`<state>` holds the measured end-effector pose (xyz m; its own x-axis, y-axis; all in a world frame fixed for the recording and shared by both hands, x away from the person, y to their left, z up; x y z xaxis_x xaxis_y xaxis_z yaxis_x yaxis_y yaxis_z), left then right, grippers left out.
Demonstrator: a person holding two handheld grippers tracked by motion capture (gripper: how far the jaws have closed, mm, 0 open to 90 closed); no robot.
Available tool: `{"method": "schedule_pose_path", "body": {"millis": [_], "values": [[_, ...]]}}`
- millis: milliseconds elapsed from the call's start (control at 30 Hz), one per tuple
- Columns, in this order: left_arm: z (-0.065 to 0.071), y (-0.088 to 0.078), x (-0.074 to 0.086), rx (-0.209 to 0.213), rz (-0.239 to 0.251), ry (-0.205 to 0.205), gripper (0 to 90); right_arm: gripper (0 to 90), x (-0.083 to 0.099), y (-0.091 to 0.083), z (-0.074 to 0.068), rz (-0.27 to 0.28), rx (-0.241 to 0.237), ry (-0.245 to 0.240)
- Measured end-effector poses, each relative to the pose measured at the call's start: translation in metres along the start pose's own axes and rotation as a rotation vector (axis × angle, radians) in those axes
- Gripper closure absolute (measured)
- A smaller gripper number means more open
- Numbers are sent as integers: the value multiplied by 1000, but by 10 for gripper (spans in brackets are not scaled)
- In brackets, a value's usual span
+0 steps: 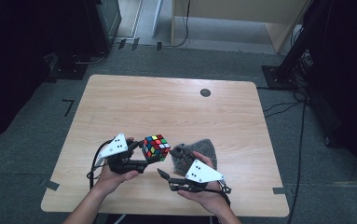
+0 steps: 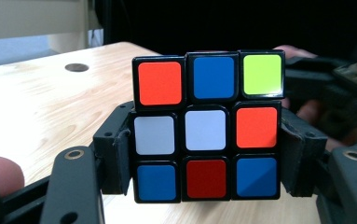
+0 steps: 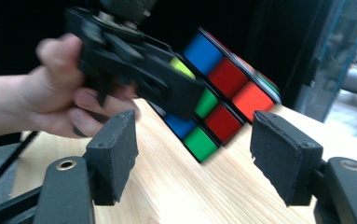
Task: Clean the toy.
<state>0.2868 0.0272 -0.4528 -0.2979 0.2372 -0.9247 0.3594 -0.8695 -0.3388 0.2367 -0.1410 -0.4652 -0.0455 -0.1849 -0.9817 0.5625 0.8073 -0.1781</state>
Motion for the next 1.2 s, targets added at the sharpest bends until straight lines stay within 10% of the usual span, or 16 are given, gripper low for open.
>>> {"method": "schedule_pose_path", "body": {"millis": [800, 1200], "values": [[-3, -6, -5, 26, 42, -38, 334, 284, 5, -3, 13, -29, 51, 32], [0, -2, -2, 33, 16, -29, 335, 271, 1, -1, 0, -35, 27, -68]]}}
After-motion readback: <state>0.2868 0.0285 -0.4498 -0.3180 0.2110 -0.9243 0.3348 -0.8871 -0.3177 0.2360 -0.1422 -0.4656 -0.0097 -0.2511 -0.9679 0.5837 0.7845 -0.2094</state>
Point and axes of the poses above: each handheld gripper's, and its own axes: y roughly forward along the jaws, x roughly out of its underside, z roughly to its right, the point moved 5 cm from there along y, roughly forward along the jaws, and after that the axes turned 4 degrees about -z, right-handed, at the moved point
